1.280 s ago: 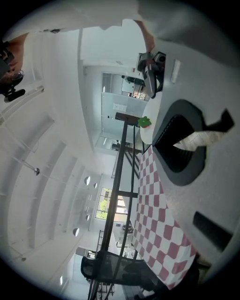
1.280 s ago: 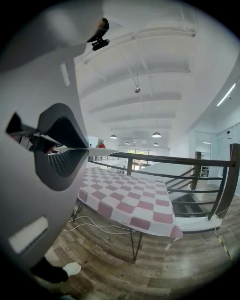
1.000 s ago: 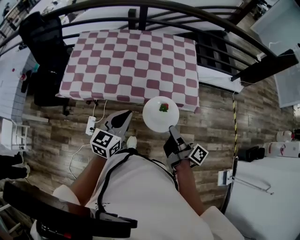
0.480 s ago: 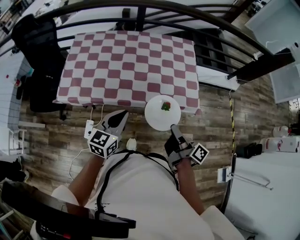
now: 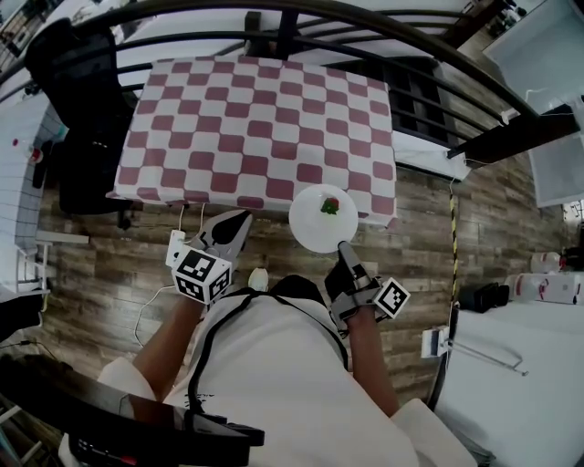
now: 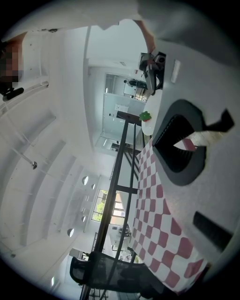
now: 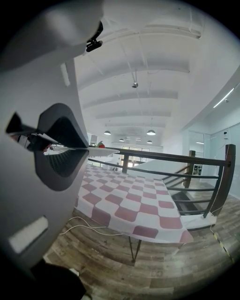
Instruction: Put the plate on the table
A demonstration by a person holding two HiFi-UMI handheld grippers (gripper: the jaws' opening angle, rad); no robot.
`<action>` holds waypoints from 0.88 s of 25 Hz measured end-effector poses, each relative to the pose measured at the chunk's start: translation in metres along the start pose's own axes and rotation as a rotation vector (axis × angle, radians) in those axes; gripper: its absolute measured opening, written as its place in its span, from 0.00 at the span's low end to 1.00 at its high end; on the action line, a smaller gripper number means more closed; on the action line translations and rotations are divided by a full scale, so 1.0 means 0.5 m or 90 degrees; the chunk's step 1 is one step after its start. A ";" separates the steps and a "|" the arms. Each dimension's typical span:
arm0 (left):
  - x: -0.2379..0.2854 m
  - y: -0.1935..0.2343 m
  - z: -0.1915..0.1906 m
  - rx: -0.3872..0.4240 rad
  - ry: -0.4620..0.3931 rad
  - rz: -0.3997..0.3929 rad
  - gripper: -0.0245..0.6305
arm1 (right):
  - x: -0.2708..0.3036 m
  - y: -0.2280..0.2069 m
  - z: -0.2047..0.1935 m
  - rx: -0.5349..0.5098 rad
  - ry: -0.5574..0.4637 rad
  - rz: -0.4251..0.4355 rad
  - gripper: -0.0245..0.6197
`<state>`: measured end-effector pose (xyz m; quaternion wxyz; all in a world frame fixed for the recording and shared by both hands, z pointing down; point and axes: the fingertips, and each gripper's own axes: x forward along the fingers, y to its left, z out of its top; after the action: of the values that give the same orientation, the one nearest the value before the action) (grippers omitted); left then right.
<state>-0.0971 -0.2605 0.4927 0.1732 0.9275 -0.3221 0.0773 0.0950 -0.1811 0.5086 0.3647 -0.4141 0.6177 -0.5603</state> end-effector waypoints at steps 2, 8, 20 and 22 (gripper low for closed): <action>0.001 0.009 0.000 -0.003 -0.001 0.001 0.04 | 0.010 0.000 0.000 -0.001 0.003 0.000 0.07; 0.008 0.024 -0.010 -0.010 0.006 0.006 0.04 | 0.036 0.000 -0.005 0.003 0.008 0.009 0.07; 0.077 0.054 -0.004 -0.020 0.019 0.033 0.04 | 0.114 -0.024 0.053 0.007 0.051 0.003 0.07; 0.095 0.062 -0.004 -0.022 0.023 0.041 0.04 | 0.133 -0.035 0.066 0.007 0.063 0.001 0.07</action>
<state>-0.0795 -0.3098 0.5149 0.1925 0.9120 -0.3499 0.0942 0.1009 -0.2558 0.5234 0.3364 -0.3831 0.6324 -0.5832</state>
